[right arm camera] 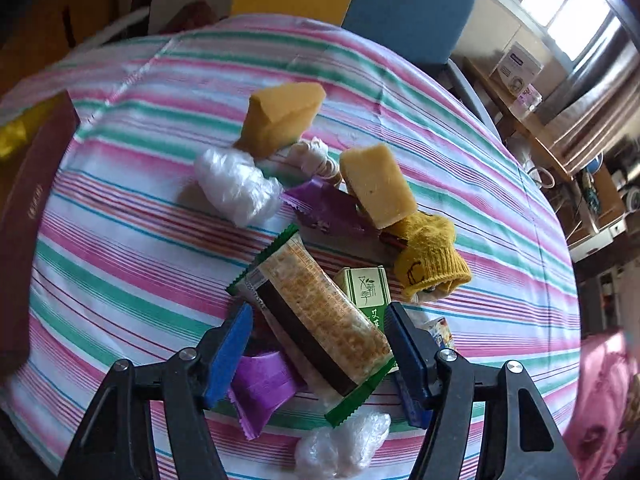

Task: Organize objects
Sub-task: 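Carry the white box with the left gripper into the gold tray while the right gripper grasps the cracker packet, then open the left gripper to release the white box in the tray, then lower the cracker packet beside the white box and open the right gripper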

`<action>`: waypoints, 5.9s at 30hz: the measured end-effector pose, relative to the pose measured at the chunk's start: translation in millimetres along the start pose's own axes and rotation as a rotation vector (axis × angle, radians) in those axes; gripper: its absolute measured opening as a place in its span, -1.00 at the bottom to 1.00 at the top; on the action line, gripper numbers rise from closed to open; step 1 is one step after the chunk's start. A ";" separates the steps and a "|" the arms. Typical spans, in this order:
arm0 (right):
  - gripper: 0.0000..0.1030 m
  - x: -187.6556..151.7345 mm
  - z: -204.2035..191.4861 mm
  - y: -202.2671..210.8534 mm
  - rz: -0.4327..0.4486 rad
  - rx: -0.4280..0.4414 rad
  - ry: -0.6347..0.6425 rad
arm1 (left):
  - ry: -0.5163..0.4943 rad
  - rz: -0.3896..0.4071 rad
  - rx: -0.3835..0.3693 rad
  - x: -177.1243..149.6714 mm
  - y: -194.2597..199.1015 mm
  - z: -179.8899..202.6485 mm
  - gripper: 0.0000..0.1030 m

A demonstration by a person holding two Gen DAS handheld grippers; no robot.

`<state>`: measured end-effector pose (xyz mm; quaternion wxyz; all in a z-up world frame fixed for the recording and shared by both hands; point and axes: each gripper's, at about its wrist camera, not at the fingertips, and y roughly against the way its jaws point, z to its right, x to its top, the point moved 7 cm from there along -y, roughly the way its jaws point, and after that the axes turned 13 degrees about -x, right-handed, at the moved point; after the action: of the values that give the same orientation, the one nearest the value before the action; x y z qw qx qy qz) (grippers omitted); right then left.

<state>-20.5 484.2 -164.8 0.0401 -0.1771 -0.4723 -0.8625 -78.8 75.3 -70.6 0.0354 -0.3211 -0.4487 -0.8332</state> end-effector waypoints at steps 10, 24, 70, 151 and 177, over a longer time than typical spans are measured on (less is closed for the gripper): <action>-0.23 -4.0 20.2 -16.6 0.032 -0.006 -0.122 | 0.225 0.081 0.143 8.8 24.3 -91.8 0.02; -0.24 8.1 31.4 4.2 0.137 0.068 -0.233 | 0.214 0.013 0.294 38.5 -27.8 -117.9 0.02; -0.24 13.6 43.2 12.1 0.181 0.114 -0.310 | 0.149 0.126 0.401 52.2 0.5 -106.0 0.26; -0.20 65.2 -401.6 214.8 -0.019 0.617 0.097 | 0.293 0.246 0.448 -55.2 89.7 -155.3 0.25; 0.50 43.8 -258.3 272.1 0.522 0.327 -0.013 | 0.161 0.229 0.365 -33.2 77.4 -95.9 0.26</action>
<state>-66.2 124.5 -58.8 0.2852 -0.2891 -0.5438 -0.7344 -73.9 -52.3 -70.8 0.2230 -0.2909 -0.5485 -0.7515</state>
